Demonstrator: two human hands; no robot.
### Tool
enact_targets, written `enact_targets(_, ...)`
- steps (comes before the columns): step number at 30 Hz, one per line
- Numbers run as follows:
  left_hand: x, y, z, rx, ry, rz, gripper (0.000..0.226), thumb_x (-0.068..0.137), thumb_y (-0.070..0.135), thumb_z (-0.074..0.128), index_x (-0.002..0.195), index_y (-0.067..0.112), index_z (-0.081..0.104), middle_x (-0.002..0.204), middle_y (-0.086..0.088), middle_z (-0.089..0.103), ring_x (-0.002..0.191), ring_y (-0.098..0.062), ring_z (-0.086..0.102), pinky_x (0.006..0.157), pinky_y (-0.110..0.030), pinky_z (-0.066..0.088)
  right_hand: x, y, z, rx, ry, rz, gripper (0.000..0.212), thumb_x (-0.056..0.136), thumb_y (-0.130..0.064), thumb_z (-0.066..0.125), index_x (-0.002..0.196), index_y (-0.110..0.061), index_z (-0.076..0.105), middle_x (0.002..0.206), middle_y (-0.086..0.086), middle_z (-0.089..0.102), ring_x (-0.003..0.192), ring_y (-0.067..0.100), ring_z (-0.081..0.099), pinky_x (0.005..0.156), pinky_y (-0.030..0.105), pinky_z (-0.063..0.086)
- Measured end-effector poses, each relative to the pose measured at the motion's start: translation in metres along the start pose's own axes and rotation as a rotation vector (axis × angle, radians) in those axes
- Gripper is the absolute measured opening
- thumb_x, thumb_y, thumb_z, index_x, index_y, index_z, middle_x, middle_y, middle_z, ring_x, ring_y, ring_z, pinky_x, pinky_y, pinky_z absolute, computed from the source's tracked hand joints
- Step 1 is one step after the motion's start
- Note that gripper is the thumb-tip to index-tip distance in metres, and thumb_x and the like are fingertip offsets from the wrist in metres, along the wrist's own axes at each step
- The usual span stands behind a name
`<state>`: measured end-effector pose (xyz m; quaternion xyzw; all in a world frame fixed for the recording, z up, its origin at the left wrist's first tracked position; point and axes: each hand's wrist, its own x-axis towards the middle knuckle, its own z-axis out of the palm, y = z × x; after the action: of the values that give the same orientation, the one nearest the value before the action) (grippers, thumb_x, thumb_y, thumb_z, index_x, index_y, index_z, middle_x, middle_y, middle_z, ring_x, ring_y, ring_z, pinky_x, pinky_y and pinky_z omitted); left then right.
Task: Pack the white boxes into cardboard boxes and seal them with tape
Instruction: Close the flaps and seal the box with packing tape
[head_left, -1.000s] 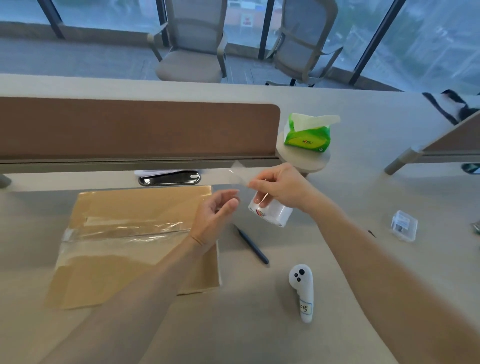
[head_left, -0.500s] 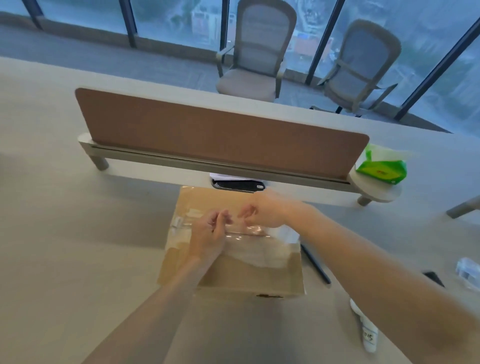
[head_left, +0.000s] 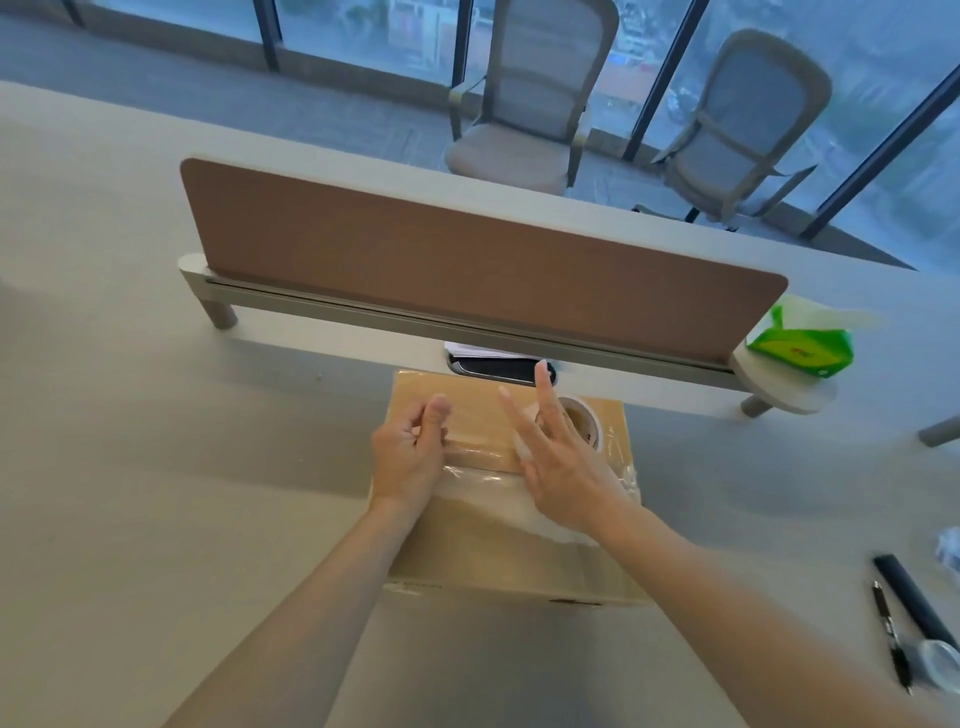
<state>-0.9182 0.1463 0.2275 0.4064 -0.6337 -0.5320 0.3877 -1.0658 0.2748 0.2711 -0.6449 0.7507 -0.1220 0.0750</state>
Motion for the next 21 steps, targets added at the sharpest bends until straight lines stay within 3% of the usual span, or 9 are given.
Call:
enact_targets(3, 0.003, 0.005, -0.010, 0.096, 0.096, 0.098, 0.039, 0.093, 0.057, 0.052, 0.080, 0.025, 0.070, 0.071, 0.003, 0.068, 0.070, -0.016, 0.063, 0.067, -0.031, 0.048, 0.002, -0.004, 0.000, 0.068, 0.104, 0.051, 0.091, 0.085, -0.010, 0.062, 0.154, -0.030, 0.006, 0.161, 0.016, -0.010, 0.134, 0.029, 0.034, 0.106, 0.040, 0.033)
enact_targets(6, 0.006, 0.004, -0.021, 0.039, 0.096, 0.007, 0.039, 0.095, 0.056, 0.050, 0.077, 0.026, 0.069, 0.072, 0.005, 0.070, 0.073, -0.018, 0.068, 0.069, -0.035, 0.053, 0.009, -0.007, 0.000, 0.139, 0.189, 0.061, 0.073, 0.078, -0.014, 0.066, 0.142, -0.015, 0.031, 0.139, 0.013, 0.026, 0.115, 0.027, 0.046, 0.098, 0.049, 0.049)
enact_targets(8, 0.010, 0.005, -0.027, -0.001, 0.105, -0.056, 0.037, 0.100, 0.044, 0.054, 0.072, 0.024, 0.068, 0.066, 0.006, 0.068, 0.066, -0.014, 0.064, 0.069, -0.036, 0.053, 0.017, -0.012, -0.004, 0.155, 0.139, 0.066, 0.057, 0.084, -0.022, 0.060, 0.136, -0.013, 0.040, 0.127, 0.008, 0.040, 0.101, 0.025, 0.055, 0.085, 0.043, 0.053)
enact_targets(11, 0.017, 0.008, -0.040, -0.090, 0.149, -0.180, 0.036, 0.100, 0.034, 0.058, 0.068, 0.024, 0.070, 0.058, 0.008, 0.066, 0.059, -0.012, 0.059, 0.067, -0.034, 0.052, 0.027, -0.020, -0.013, 0.126, 0.003, 0.101, 0.049, 0.091, -0.032, 0.051, 0.137, -0.017, 0.044, 0.123, 0.005, 0.060, 0.106, 0.029, 0.060, 0.084, 0.041, 0.051)
enact_targets(14, 0.020, 0.003, -0.057, -0.110, 0.142, -0.236, 0.039, 0.100, 0.030, 0.059, 0.067, 0.012, 0.070, 0.055, 0.004, 0.061, 0.055, -0.011, 0.053, 0.063, -0.031, 0.048, 0.040, -0.034, -0.026, 0.203, -0.058, 0.128, 0.043, 0.092, -0.027, 0.051, 0.135, -0.020, 0.054, 0.115, 0.002, 0.069, 0.106, 0.022, 0.063, 0.089, 0.035, 0.047)
enact_targets(16, 0.019, -0.003, -0.069, -0.111, 0.153, -0.264, 0.039, 0.100, 0.029, 0.060, 0.067, 0.010, 0.069, 0.052, 0.004, 0.058, 0.053, -0.012, 0.051, 0.061, -0.029, 0.045, 0.053, -0.045, -0.033, 0.319, -0.129, 0.194, 0.031, 0.094, -0.024, 0.052, 0.123, -0.026, 0.063, 0.085, -0.003, 0.071, 0.080, 0.014, 0.065, 0.076, 0.031, 0.048)
enact_targets(18, 0.019, -0.011, -0.081, -0.120, 0.165, -0.302, 0.035, 0.099, 0.030, 0.061, 0.069, 0.016, 0.070, 0.049, 0.008, 0.055, 0.054, -0.014, 0.051, 0.063, -0.029, 0.045, 0.066, -0.053, -0.033, 0.372, -0.187, 0.223, 0.021, 0.095, -0.031, 0.052, 0.111, -0.029, 0.066, 0.067, -0.007, 0.063, 0.064, 0.009, 0.058, 0.065, 0.030, 0.048)
enact_targets(21, 0.017, -0.025, -0.093, -0.129, 0.156, -0.344, 0.034, 0.100, 0.026, 0.060, 0.069, 0.015, 0.070, 0.045, 0.009, 0.053, 0.054, -0.016, 0.049, 0.067, -0.033, 0.046, 0.076, -0.068, -0.032, 0.206, -0.238, 0.131, 0.028, 0.094, -0.038, 0.057, 0.120, -0.026, 0.061, 0.068, -0.021, 0.050, 0.061, 0.000, 0.047, 0.060, 0.015, 0.035)
